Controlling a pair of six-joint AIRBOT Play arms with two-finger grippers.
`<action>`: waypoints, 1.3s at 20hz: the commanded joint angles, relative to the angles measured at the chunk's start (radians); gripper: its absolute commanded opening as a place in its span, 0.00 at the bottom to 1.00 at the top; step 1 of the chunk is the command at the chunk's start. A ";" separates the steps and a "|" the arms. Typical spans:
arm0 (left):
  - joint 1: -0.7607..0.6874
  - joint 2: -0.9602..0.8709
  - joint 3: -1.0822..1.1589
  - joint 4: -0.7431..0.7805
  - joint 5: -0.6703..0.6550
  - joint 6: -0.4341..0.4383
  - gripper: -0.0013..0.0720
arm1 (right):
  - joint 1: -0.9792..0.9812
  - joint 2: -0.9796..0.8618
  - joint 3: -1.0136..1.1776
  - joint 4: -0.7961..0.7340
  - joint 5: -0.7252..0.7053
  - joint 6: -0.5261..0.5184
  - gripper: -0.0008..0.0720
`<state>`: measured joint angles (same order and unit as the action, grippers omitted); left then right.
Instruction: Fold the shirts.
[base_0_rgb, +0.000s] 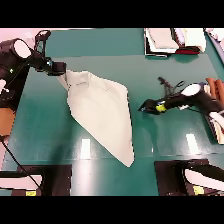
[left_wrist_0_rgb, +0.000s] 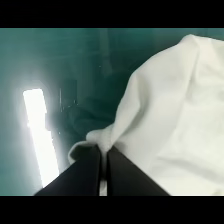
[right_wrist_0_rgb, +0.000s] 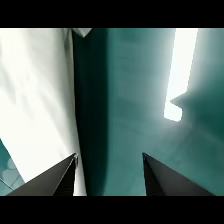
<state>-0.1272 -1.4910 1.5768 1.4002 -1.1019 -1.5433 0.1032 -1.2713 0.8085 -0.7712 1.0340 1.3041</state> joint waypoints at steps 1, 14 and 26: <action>0.004 0.002 -0.001 0.004 -0.010 0.004 0.05 | 0.150 -0.140 0.017 0.106 -0.117 -0.034 0.66; 0.005 0.270 0.068 0.145 0.015 0.008 0.05 | 0.102 -0.027 0.540 -0.190 0.019 -0.032 0.04; 0.004 0.861 0.141 0.141 0.035 0.052 0.05 | -0.212 0.361 0.988 -0.227 0.281 0.052 0.04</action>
<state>-0.1242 -0.7109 1.7096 1.5356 -1.0817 -1.4944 -0.0471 -0.9585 1.7264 -0.9810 1.2465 1.3170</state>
